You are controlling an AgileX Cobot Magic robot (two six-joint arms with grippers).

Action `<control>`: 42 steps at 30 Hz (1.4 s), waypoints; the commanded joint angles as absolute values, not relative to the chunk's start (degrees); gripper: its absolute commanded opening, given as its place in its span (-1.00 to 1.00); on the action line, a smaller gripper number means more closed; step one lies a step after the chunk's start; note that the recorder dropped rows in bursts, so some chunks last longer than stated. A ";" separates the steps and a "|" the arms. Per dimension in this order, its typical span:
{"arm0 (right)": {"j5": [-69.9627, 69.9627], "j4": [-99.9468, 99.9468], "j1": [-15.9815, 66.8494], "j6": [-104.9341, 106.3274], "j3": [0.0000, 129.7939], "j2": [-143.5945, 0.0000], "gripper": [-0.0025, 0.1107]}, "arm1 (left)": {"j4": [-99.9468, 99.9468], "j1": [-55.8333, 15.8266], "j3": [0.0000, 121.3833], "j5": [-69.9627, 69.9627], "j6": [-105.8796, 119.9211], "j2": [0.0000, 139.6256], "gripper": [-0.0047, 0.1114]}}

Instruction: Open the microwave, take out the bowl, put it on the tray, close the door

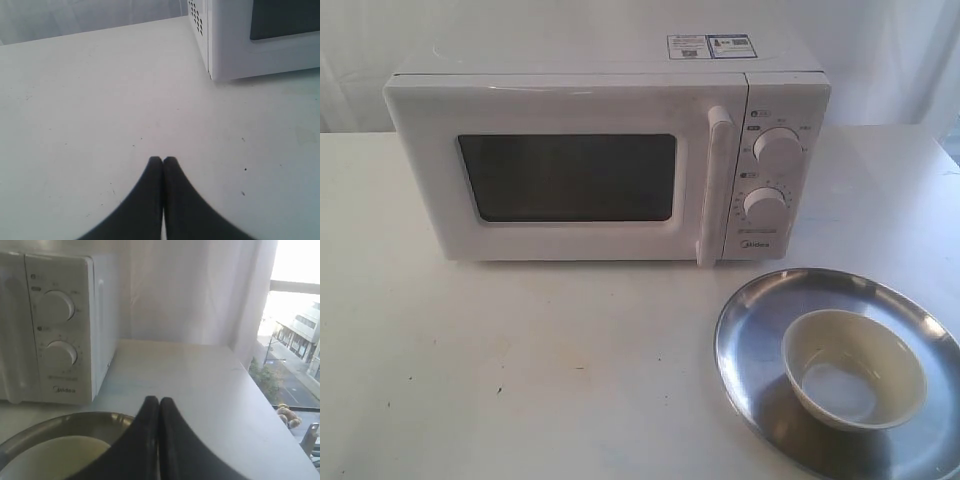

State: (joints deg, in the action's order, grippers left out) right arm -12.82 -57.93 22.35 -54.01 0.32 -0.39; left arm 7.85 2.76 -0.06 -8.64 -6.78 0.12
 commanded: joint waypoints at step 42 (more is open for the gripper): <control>-4.04 3.01 14.24 1.18 0.00 0.00 -0.96 | 7.73 2.71 0.00 -8.52 -7.15 0.00 -0.92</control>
State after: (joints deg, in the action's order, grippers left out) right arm -4.10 2.78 14.45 0.66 0.29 -0.39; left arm 7.85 2.76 -0.06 -8.64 -6.78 0.12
